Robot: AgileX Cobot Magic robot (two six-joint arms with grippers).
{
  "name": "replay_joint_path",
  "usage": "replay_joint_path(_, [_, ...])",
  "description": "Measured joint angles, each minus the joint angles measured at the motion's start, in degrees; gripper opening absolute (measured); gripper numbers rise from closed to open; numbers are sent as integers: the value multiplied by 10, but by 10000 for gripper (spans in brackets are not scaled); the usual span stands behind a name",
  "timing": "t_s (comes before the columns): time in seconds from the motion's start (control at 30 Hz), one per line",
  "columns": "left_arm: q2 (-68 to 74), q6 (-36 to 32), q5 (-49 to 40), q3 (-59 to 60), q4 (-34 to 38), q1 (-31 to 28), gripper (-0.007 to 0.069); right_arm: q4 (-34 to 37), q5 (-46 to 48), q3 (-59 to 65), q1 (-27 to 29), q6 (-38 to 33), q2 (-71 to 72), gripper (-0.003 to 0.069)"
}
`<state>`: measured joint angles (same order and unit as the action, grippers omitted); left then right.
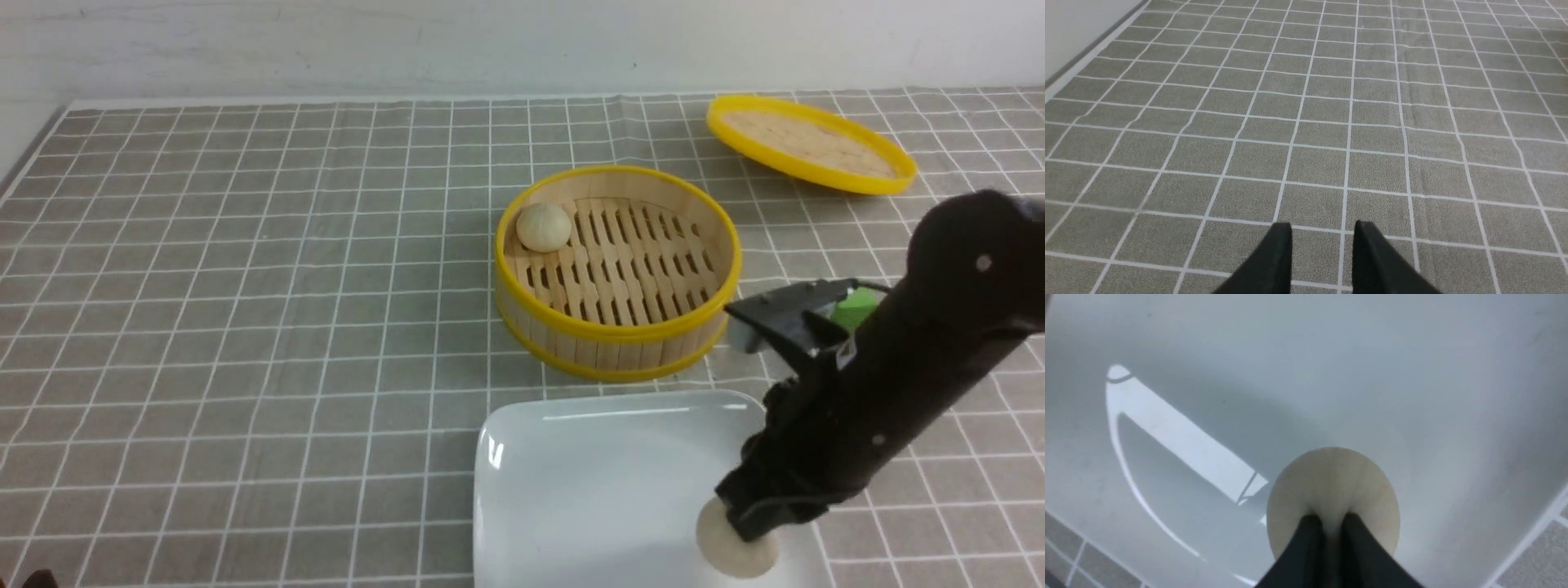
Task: Put the steamed buns into the plate on the grey tablecloth.
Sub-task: 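Move the steamed bun from the bamboo steamer onto the white plate with the right gripper, then reach into the bamboo steamer and grasp a bun with the left gripper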
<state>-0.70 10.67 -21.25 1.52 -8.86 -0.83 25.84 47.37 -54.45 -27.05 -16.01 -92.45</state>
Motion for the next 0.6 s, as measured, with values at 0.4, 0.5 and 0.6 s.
replay_joint_path(0.4, [0, 168, 1, 0, 214, 0, 241, -39, 158, -107, -2, 33, -9, 460])
replay_joint_path(0.5, [0, 224, -1, 0, 276, 0, 241, -64, 196, -139, -2, 43, 5, 376])
replay_joint_path(0.6, [0, 258, -2, 1, 317, 0, 241, -100, 215, -149, -2, 64, 46, 159])
